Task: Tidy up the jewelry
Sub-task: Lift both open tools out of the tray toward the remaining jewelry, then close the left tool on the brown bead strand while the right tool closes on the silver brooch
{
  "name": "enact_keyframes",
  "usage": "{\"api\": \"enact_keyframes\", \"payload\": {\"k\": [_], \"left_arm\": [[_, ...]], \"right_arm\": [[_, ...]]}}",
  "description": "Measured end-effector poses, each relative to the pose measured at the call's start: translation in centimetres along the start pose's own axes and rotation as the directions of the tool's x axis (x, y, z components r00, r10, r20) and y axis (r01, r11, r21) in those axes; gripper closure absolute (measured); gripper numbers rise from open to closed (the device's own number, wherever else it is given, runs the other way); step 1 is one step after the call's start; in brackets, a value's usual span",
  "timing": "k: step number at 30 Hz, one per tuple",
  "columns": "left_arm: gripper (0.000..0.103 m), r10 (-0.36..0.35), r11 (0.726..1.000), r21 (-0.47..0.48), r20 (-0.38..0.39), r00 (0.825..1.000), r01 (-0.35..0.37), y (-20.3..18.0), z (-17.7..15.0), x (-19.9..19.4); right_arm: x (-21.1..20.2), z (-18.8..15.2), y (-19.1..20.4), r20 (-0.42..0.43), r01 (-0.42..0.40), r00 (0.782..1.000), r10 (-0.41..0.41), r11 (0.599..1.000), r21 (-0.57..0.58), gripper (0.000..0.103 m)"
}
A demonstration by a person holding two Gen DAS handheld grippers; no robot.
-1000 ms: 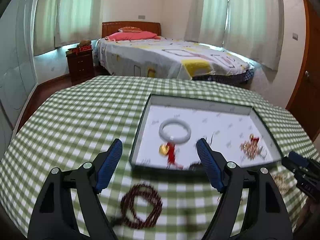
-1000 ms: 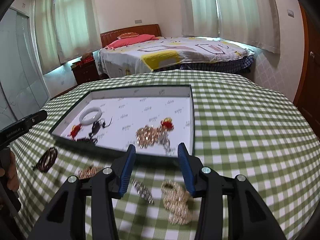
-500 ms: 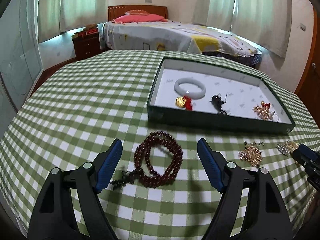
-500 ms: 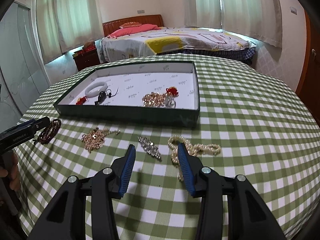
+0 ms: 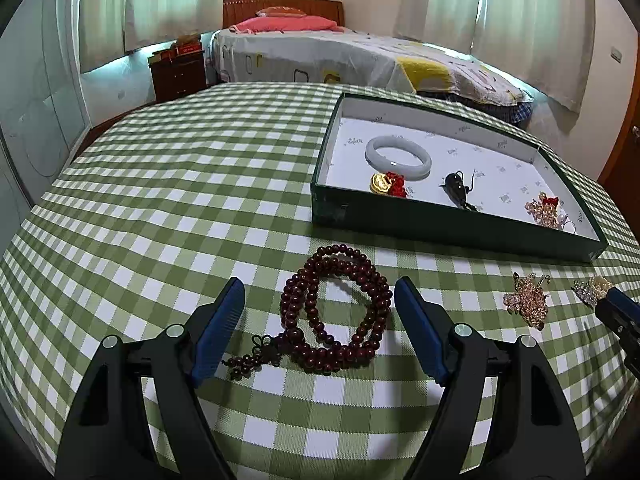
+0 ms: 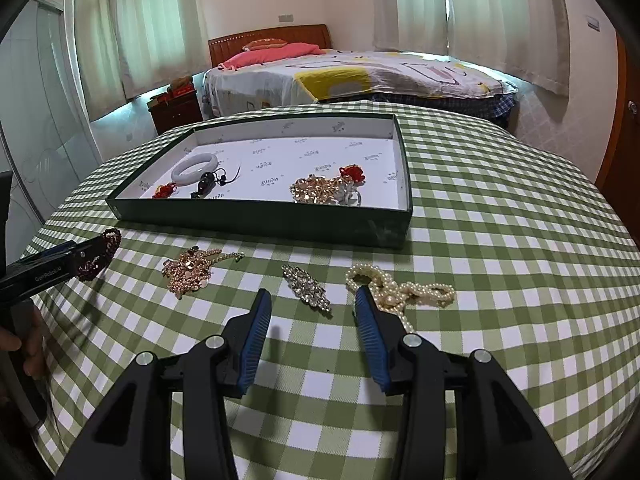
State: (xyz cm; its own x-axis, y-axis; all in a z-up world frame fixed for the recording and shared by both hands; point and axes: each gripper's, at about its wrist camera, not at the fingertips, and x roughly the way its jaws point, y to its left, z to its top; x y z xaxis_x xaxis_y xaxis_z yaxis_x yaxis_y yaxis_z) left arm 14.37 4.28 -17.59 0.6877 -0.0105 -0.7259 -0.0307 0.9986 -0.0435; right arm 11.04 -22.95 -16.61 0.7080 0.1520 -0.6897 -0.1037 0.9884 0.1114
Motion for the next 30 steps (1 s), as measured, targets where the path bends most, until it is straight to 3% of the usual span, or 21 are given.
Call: {"api": "enact_keyframes", "payload": {"k": [8,10,18,24,30], "left_arm": [[0.028,-0.014,1.0,-0.012,-0.04,0.999,0.013,0.3,0.3,0.8],[0.033,-0.018,1.0,0.0,-0.037,0.999,0.018,0.1,0.3,0.8],[0.069,-0.026,0.995,0.096,-0.017,1.0,0.028,-1.4,-0.1,0.7],[0.078,-0.043,0.993,0.109,-0.012,0.999,0.044,-1.7,-0.2,0.6],[0.085,-0.06,0.994,0.094,-0.011,0.998,0.061,-1.5,-0.3,0.4]], "right_arm": [[0.2,1.0,0.7,0.009,-0.014,1.0,0.015,0.999,-0.036,0.059],[0.4,1.2,0.7,0.006,-0.02,1.0,0.02,0.999,-0.036,0.059],[2.0,1.7,0.7,-0.044,-0.049,0.998,0.047,0.998,-0.044,0.059],[2.6,1.2,1.0,-0.084,-0.06,0.995,0.056,0.997,-0.057,0.062],[2.4,1.0,1.0,-0.087,-0.068,0.994,0.063,0.996,-0.052,0.079]]}}
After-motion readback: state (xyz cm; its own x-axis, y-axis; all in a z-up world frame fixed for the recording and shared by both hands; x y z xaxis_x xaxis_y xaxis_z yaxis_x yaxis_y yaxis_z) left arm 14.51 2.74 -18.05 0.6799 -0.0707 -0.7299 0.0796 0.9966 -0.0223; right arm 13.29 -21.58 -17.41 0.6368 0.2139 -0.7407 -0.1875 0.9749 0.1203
